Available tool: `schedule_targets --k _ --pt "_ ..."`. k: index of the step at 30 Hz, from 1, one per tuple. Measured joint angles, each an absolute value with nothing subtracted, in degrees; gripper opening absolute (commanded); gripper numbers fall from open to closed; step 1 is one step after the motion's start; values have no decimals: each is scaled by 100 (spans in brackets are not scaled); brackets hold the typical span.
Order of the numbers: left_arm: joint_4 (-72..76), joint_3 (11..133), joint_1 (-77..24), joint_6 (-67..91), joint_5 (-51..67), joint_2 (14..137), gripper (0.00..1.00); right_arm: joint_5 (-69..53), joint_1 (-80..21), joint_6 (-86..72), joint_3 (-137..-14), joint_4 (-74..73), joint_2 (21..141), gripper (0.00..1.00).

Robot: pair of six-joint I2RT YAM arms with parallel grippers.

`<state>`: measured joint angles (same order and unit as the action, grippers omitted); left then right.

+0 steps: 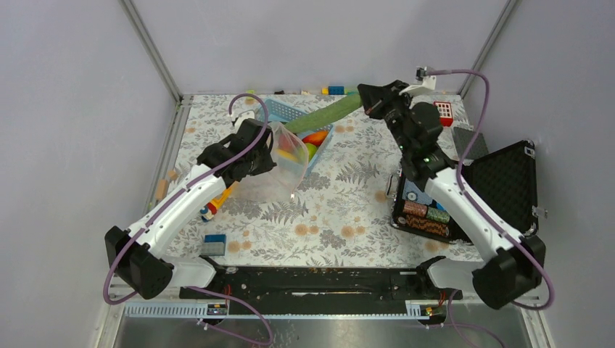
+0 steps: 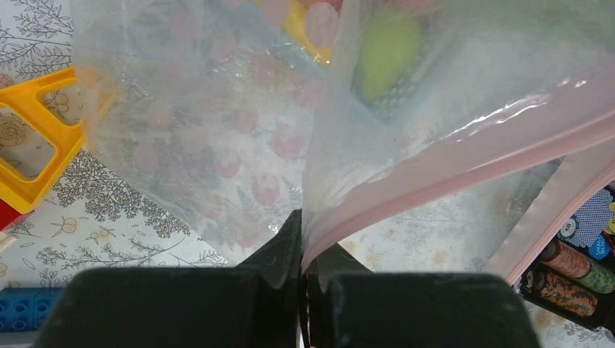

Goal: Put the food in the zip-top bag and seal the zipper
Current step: Pick up the fake vegetable from the bin, then place the fake vegetable in the zipper food storage bag.

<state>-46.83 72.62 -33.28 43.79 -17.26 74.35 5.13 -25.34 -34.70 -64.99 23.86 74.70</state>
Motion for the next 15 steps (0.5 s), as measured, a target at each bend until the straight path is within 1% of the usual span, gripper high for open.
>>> schedule_targets --k 9,15 --pt "-4713 7262 -3328 4403 -1557 7487 0 226 -2534 -2930 -6434 1955 6055 0" --pt "-4753 7330 -3328 4405 -1398 7596 0 196 -2534 -2635 -6685 1420 5728 0"
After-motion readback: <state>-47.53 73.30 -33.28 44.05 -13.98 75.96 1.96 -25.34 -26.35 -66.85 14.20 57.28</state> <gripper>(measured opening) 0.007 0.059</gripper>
